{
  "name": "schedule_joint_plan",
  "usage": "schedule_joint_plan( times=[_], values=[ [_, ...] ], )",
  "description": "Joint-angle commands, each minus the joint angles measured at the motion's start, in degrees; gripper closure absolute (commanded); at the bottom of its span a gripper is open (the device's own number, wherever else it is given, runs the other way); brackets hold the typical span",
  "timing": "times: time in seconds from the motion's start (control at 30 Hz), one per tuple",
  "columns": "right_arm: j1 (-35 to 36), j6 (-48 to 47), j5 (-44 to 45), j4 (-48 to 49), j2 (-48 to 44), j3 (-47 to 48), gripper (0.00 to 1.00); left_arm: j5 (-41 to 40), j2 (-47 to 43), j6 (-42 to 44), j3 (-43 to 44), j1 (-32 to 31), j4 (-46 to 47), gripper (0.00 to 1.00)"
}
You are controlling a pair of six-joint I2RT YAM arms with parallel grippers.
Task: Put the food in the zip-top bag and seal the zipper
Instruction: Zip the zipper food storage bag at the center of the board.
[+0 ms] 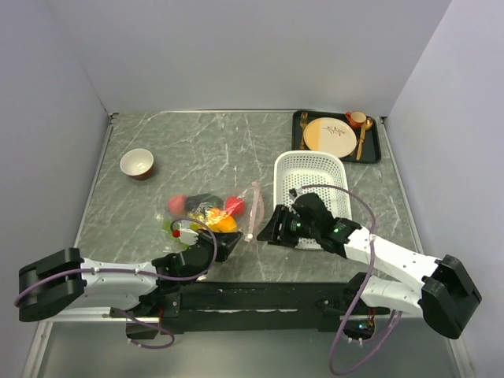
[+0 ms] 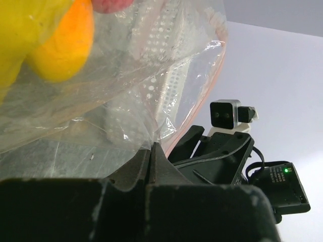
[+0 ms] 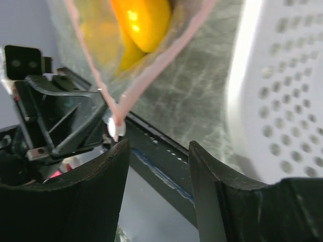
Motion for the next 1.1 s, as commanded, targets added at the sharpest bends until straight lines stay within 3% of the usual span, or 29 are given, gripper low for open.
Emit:
schedule_joint_plan(
  times=[0.0, 1.07],
  values=[
    [0.7, 1.9, -2.1, 6.4, 0.7, 2.5, 0.43, -2.0, -1.9, 0.6, -0.4, 0.2, -0.6, 0.99],
    [2.8, 2.5, -5.0, 14.6, 8.7, 4.2, 0.54, -1.4, 0.2, 0.8, -0.3, 0.2, 1.5, 0.99]
  ],
)
